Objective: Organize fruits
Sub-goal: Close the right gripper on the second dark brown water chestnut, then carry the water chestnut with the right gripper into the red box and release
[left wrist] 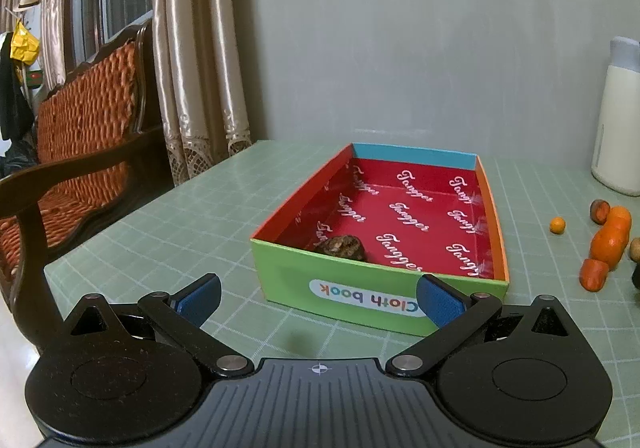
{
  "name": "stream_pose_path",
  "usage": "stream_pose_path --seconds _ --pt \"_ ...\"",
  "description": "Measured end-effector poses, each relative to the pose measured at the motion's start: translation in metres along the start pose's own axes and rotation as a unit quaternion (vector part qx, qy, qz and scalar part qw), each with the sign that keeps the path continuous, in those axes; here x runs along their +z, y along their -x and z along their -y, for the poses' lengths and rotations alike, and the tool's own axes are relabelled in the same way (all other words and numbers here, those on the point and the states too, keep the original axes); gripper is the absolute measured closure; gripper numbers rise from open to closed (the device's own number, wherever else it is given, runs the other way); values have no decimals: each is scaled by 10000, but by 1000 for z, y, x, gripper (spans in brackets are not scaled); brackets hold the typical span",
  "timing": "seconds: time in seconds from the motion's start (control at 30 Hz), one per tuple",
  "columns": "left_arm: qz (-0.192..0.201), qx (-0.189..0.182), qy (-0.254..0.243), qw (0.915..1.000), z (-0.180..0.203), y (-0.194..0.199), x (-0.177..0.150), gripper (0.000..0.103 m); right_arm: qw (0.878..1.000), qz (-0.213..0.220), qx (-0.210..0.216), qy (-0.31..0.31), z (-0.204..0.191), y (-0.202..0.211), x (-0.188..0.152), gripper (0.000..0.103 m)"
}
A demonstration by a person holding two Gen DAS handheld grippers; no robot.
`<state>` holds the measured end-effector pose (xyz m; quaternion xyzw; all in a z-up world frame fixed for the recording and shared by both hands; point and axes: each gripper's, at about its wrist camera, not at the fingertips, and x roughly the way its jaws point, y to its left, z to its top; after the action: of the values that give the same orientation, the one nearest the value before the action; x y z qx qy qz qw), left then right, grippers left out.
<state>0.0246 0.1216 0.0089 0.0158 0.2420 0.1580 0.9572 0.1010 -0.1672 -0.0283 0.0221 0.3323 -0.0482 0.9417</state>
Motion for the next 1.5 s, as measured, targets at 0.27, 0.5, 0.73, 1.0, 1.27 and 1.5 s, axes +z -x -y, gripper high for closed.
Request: stream_pose_path --seconds 0.27,0.5,0.73,1.0,1.27,1.5 --pt "14 -27 -143 9999 10 2 -3 0 9999 3 62 146 -3 0 1 25" --pt "20 -50 -164 9999 13 2 -2 0 9999 105 55 104 -2 3 1 53" --pt "-48 -73 2 10000 6 -1 -1 0 9999 135 71 74 0 6 1 59" --pt "-75 -51 95 9999 2 -3 -1 0 9997 151 165 -31 2 8 0 60" --pt "-25 -19 183 9998 -7 -1 -1 0 9987 171 387 -267 8 15 -4 60" --pt "29 52 394 9992 -23 -1 2 0 9981 229 469 -334 12 24 -10 60"
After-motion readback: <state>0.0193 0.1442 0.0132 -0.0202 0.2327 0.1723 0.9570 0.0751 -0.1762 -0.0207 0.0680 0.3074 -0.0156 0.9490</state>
